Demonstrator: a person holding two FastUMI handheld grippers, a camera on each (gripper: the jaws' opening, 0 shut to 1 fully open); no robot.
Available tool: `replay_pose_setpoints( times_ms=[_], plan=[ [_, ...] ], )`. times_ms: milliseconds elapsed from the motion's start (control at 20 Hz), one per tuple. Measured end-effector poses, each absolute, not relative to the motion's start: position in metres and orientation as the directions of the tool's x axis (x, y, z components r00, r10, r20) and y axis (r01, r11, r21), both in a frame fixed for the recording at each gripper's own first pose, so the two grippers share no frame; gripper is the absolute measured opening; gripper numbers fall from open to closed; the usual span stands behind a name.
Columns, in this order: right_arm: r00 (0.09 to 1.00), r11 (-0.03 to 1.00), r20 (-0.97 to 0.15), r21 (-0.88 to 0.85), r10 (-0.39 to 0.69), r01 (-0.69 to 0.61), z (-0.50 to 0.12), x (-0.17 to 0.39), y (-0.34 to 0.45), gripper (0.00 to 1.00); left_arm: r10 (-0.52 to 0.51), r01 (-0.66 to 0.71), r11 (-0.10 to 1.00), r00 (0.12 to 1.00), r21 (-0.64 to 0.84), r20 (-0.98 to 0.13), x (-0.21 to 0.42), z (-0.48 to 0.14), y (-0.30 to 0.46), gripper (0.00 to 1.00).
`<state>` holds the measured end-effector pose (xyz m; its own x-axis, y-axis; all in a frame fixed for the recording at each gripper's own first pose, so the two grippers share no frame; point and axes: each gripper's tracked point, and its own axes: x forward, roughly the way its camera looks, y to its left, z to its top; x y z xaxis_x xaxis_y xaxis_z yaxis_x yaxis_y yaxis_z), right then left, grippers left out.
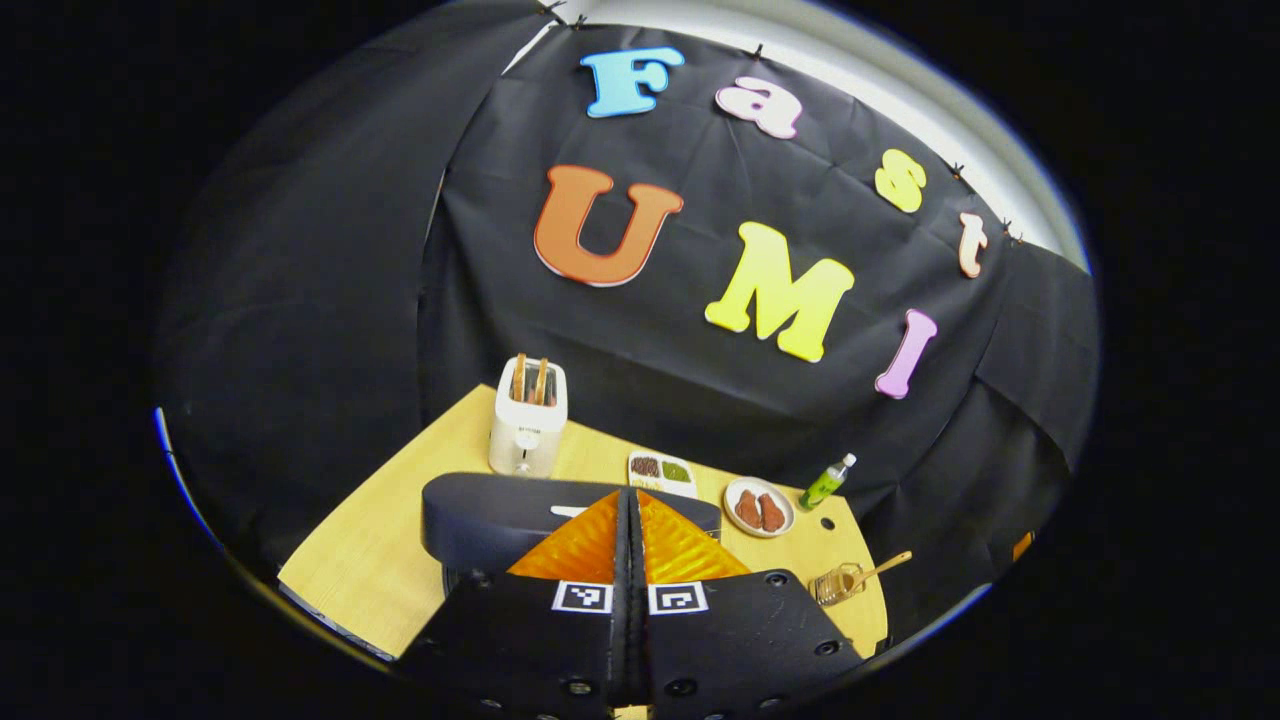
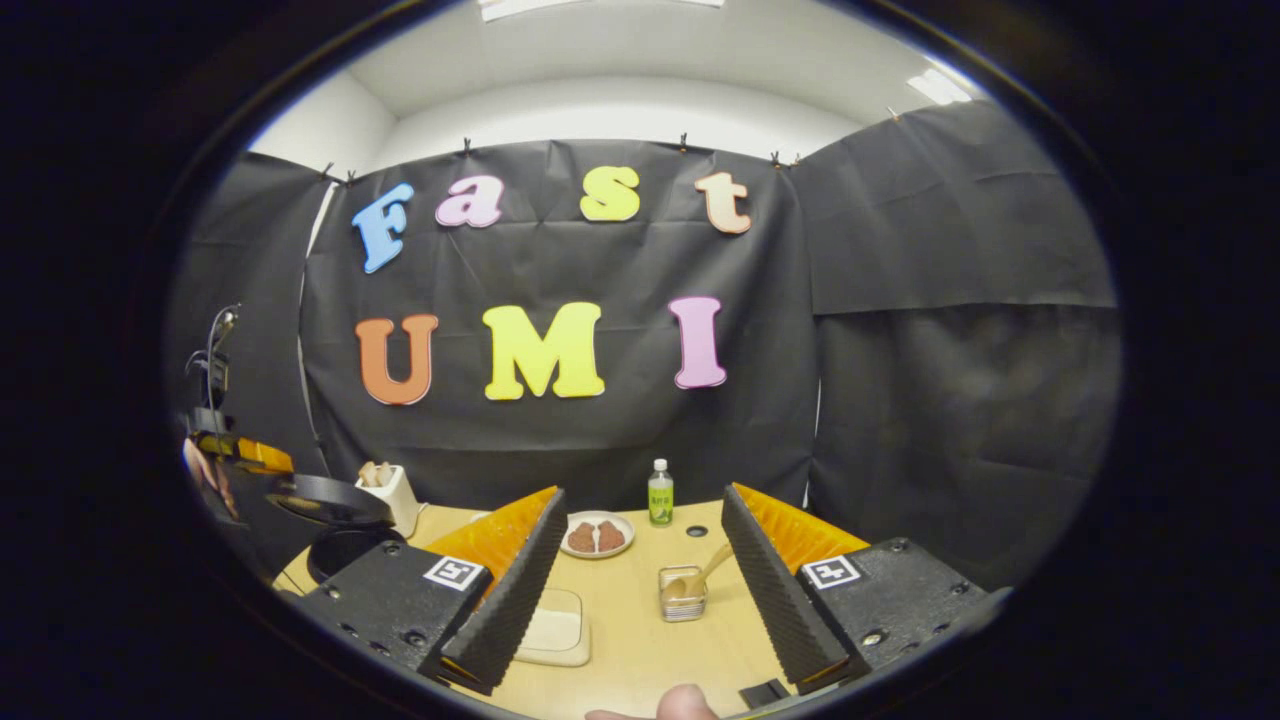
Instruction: Close the left gripper, press the button to open the rice cooker; take a wooden spoon from the chopstick holder with the right hand, scoop a spoonful of rice and pour it into the rice cooker, then put the wooden spoon back into the chopstick holder.
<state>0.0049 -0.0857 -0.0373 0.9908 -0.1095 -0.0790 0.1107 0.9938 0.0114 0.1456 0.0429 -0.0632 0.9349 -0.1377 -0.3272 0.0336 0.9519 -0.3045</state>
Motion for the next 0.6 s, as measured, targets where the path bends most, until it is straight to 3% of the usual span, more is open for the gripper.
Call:
replay_pose_setpoints(
  times_ms=[350, 500, 600],
  plan=[
    [0.993, 0.994, -0.052, 0.002, -0.107, 0.108, -0.029, -0.015, -0.081, 1.00, -0.139, 0.072, 0.964, 0.957, -0.254, -0.257, 0.098, -0.039, 0.032, 0.01],
    [0.993, 0.995, -0.055, 0.004, -0.102, 0.102, -0.030, -0.026, -0.078, 1.00, -0.140, 0.098, 0.974, 0.968, -0.203, -0.207, 0.065, -0.028, 0.023, 0.10],
    [0.994, 0.995, -0.061, -0.002, -0.095, 0.095, -0.033, -0.032, -0.073, 1.00, -0.150, 0.118, 0.976, 0.974, -0.185, -0.172, 0.044, -0.021, 0.019, 0.21]
  ],
)
